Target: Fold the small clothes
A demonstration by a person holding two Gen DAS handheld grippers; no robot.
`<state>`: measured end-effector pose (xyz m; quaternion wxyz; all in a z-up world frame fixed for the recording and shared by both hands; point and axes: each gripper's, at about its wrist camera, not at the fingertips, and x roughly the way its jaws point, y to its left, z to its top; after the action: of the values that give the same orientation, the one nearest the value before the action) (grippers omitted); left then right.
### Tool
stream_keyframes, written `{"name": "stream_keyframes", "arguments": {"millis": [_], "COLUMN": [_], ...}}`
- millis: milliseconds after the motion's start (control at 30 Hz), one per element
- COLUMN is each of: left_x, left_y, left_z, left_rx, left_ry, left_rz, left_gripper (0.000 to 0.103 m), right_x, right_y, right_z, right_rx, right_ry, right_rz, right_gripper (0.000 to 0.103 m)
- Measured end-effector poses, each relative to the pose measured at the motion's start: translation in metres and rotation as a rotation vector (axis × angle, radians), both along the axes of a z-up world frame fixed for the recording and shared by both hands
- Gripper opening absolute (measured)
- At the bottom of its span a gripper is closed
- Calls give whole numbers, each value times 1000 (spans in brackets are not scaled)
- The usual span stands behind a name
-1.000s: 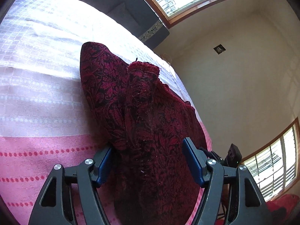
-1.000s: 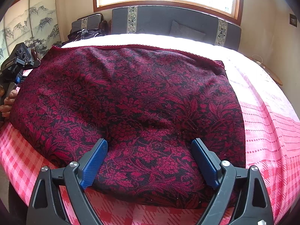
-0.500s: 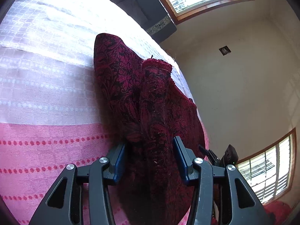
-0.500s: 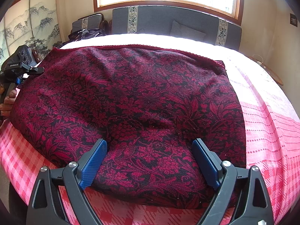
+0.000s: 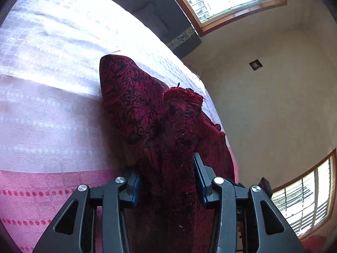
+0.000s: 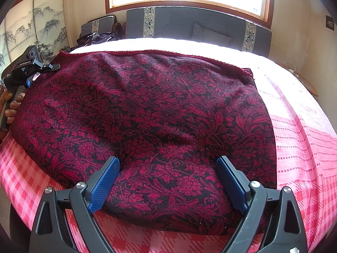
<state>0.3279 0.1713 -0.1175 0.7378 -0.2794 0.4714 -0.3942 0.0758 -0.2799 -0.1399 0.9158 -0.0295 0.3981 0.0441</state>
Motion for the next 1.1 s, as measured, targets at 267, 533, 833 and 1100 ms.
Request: {"name": "stream_keyframes", "arguments": {"millis": [267, 533, 833, 1100], "left_x": [-13, -24, -47, -71], "left_y": [-7, -19, -59, -101], "left_z": [2, 5, 33, 61], "left_rx": [86, 80, 361, 614], "left_ry": [19, 0, -185, -280], "left_rz": [1, -108, 22, 94], "left_gripper": [41, 64, 31, 29], "right_x": [0, -1, 0, 2], "right_y": [2, 2, 2, 3], "right_z": [-1, -1, -2, -1], "right_rx": [5, 12, 10, 11], "right_ry": [1, 1, 4, 12], "right_rz": [6, 12, 12, 17], "right_gripper": [93, 94, 95, 97]}}
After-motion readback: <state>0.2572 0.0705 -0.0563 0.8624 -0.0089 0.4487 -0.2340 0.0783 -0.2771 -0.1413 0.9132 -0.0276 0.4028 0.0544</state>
